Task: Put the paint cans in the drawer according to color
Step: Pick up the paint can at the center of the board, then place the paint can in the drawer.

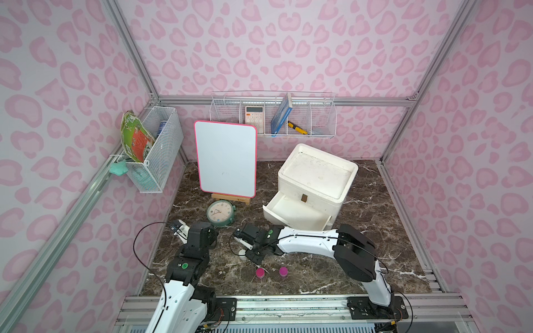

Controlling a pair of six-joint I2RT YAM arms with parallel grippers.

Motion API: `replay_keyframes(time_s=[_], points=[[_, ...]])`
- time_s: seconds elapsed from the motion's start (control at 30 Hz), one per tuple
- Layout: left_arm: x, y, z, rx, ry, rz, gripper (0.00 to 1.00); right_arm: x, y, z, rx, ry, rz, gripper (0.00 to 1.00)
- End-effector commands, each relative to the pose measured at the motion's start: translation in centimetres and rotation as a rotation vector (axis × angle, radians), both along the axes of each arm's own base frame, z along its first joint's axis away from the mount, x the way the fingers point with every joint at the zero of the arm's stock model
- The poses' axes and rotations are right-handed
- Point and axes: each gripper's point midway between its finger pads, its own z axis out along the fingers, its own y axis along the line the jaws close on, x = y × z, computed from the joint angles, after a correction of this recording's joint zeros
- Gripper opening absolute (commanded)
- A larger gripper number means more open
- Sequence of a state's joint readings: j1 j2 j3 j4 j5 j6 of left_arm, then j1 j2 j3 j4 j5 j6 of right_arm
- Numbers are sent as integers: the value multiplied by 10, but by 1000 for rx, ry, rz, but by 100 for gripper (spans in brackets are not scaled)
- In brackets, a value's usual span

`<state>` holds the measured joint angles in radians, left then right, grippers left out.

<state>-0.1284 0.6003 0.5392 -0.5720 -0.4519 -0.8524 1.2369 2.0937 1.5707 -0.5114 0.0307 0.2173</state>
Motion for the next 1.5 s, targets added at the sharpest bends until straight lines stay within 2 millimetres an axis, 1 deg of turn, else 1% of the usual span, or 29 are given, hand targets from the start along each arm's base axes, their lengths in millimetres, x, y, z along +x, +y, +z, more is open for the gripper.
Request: replay_keyframes(time_s=[0.0,0.07,0.1,0.17,0.23,0.33,0.43,0.5,0.57,0.7,0.9,1.0,1.2,1.33,1.47], points=[[4,-3,9,25,-7,-44,83,6,3,28,43,-31,-17,27],[10,-9,14,32,-22,-92,80,11,0,53,66,-57,-32,27],[13,-12,17,32,-35,-117,79,15,-4,68,82,-72,-46,27],[20,-20,22,33,-60,-171,78,28,-15,98,106,-106,-94,27],[28,-28,26,31,-85,-224,78,48,-34,129,120,-150,-163,27],[39,-42,30,21,-108,-308,78,78,-67,158,106,-191,-267,27],[45,-53,29,1,-111,-360,77,107,-98,167,92,-173,-374,26],[48,-56,28,-6,-103,-376,77,118,-108,167,87,-156,-406,26],[49,-59,25,-13,-92,-388,77,126,-113,163,77,-153,-423,26],[49,-63,22,-20,-69,-406,76,142,-122,148,21,-155,-462,25],[49,-66,18,-22,-41,-423,76,152,-125,125,-7,-129,-473,25],[49,-69,16,-24,-27,-435,76,156,-127,116,-9,-118,-480,26],[45,-72,10,-24,21,-451,76,161,-129,101,-34,-111,-483,32],[39,-74,5,-25,61,-459,76,162,-129,96,-43,-114,-483,41],[30,-78,-2,-32,103,-480,75,165,-130,98,-30,-120,-490,50]])
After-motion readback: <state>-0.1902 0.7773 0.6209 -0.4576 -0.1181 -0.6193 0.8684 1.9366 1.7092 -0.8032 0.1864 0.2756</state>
